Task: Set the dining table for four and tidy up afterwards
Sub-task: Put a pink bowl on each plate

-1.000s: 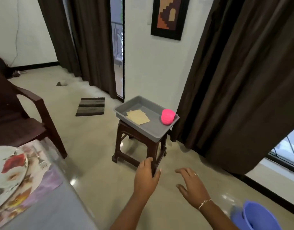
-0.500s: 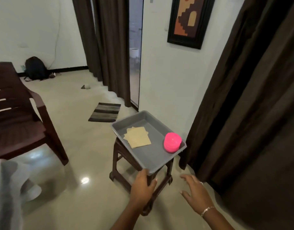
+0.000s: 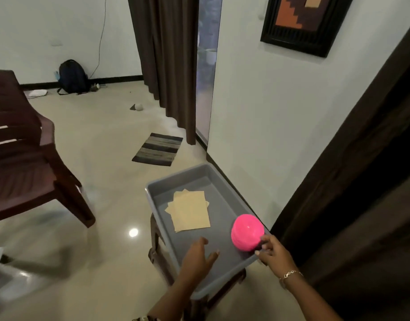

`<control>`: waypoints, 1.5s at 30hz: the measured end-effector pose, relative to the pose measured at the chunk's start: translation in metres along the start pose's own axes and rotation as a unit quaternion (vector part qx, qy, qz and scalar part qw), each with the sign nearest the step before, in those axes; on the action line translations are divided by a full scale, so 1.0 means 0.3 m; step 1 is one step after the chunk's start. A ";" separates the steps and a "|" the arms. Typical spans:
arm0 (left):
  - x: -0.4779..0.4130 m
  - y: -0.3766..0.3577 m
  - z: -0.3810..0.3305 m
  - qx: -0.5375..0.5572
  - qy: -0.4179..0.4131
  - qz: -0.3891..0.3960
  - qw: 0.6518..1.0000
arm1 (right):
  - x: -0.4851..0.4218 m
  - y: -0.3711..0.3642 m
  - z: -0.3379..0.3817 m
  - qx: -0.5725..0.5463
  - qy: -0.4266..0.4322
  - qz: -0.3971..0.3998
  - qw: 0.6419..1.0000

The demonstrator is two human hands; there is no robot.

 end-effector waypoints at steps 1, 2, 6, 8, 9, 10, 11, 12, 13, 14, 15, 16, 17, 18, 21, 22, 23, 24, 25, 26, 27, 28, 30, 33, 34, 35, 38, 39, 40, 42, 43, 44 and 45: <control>-0.039 -0.012 -0.010 -0.002 0.003 0.015 1.000 | -0.056 0.015 -0.010 -0.003 -0.018 0.002 1.000; -0.078 -0.027 -0.018 -0.008 0.008 0.029 1.000 | -0.111 0.028 -0.019 -0.004 -0.034 0.005 0.999; -0.204 -0.098 -0.032 -0.006 0.064 0.074 0.995 | -0.283 0.062 -0.059 -0.015 -0.098 -0.002 0.995; -0.259 -0.144 -0.039 0.001 0.087 0.096 0.992 | -0.360 0.056 -0.088 0.015 -0.131 0.018 0.991; -0.288 -0.167 -0.041 0.004 0.095 0.107 0.990 | -0.400 0.049 -0.110 0.021 -0.148 0.028 0.988; -0.316 -0.189 -0.045 0.009 0.104 0.115 0.988 | -0.439 0.041 -0.131 0.020 -0.163 0.034 0.986; -0.343 -0.208 -0.048 0.021 0.116 0.119 0.986 | -0.474 0.033 -0.149 0.017 -0.176 0.039 0.984; -0.367 -0.227 -0.053 0.041 0.134 0.122 0.983 | -0.506 0.023 -0.162 0.018 -0.185 0.050 0.981; -0.389 -0.247 -0.054 0.068 0.154 0.119 0.979 | -0.530 0.009 -0.178 0.024 -0.194 0.067 0.978; -0.406 -0.264 -0.055 0.097 0.174 0.114 0.973 | -0.548 -0.002 -0.190 0.031 -0.204 0.084 0.975; -0.420 -0.277 -0.061 0.125 0.194 0.107 0.967 | -0.560 -0.012 -0.199 0.031 -0.213 0.097 0.972; -0.431 -0.293 -0.067 0.157 0.213 0.102 0.959 | -0.569 -0.021 -0.208 0.025 -0.223 0.106 0.969; -0.442 -0.310 -0.076 0.194 0.230 0.100 0.948 | -0.580 -0.029 -0.222 0.015 -0.229 0.112 0.967; -0.453 -0.328 -0.088 0.238 0.249 0.101 0.933 | -0.593 -0.036 -0.240 0.003 -0.238 0.114 0.964; -0.483 -0.377 -0.114 0.347 0.305 0.096 0.882 | -0.625 -0.058 -0.270 0.011 -0.246 0.129 0.961; -0.492 -0.393 -0.117 0.377 0.323 0.090 0.863 | -0.631 -0.065 -0.271 0.017 -0.246 0.132 0.960; -0.498 -0.404 -0.121 0.401 0.336 0.079 0.848 | -0.637 -0.071 -0.269 0.026 -0.240 0.136 0.961; -0.502 -0.413 -0.121 0.417 0.347 0.069 0.837 | -0.641 -0.074 -0.263 0.043 -0.231 0.140 0.962; -0.504 -0.417 -0.119 0.427 0.356 0.059 0.829 | -0.646 -0.076 -0.254 0.059 -0.216 0.146 0.964; -0.504 -0.419 -0.115 0.436 0.364 0.050 0.821 | -0.648 -0.077 -0.245 0.072 -0.203 0.155 0.964; -0.500 -0.415 -0.113 0.445 0.372 0.042 0.813 | -0.647 -0.077 -0.232 0.083 -0.189 0.165 0.964; -0.493 -0.410 -0.109 0.456 0.381 0.032 0.804 | -0.645 -0.076 -0.214 0.092 -0.171 0.174 0.965; -0.472 -0.384 -0.109 0.486 0.395 0.007 0.780 | -0.645 -0.070 -0.154 0.106 -0.120 0.184 0.970; -0.428 -0.314 -0.125 0.567 0.386 -0.038 0.727 | -0.650 -0.069 0.000 0.126 -0.013 0.189 0.974; -0.410 -0.282 -0.132 0.596 0.372 -0.056 0.709 | -0.652 -0.077 0.057 0.143 0.027 0.189 0.971; -0.389 -0.245 -0.139 0.624 0.359 -0.075 0.690 | -0.652 -0.088 0.121 0.163 0.069 0.190 0.966; -0.320 -0.122 -0.133 0.681 0.324 -0.144 0.641 | -0.628 -0.155 0.328 0.196 0.186 0.196 0.943; -0.292 -0.076 -0.127 0.696 0.311 -0.167 0.626 | -0.603 -0.183 0.401 0.197 0.213 0.204 0.935; -0.258 -0.030 -0.116 0.712 0.297 -0.191 0.607 | -0.568 -0.215 0.473 0.197 0.244 0.212 0.926; -0.185 0.065 -0.090 0.744 0.263 -0.229 0.569 | -0.473 -0.273 0.608 0.201 0.303 0.224 0.904; -0.146 0.110 -0.075 0.759 0.243 -0.241 0.554 | -0.420 -0.298 0.666 0.199 0.328 0.224 0.896; -0.105 0.153 -0.064 0.772 0.223 -0.244 0.543 | -0.369 -0.324 0.713 0.194 0.350 0.223 0.889; -0.064 0.193 -0.054 0.784 0.202 -0.243 0.534 | -0.320 -0.353 0.753 0.189 0.368 0.224 0.882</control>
Point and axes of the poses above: each hand's wrist, its own x-axis away from the middle knuckle, its own y-axis out of the back of the hand, z = x × y, the point moved 4 cm from there along -x, towards the middle knuckle, and after that the axes turned 3 degrees about -x, right-handed, at the moved point
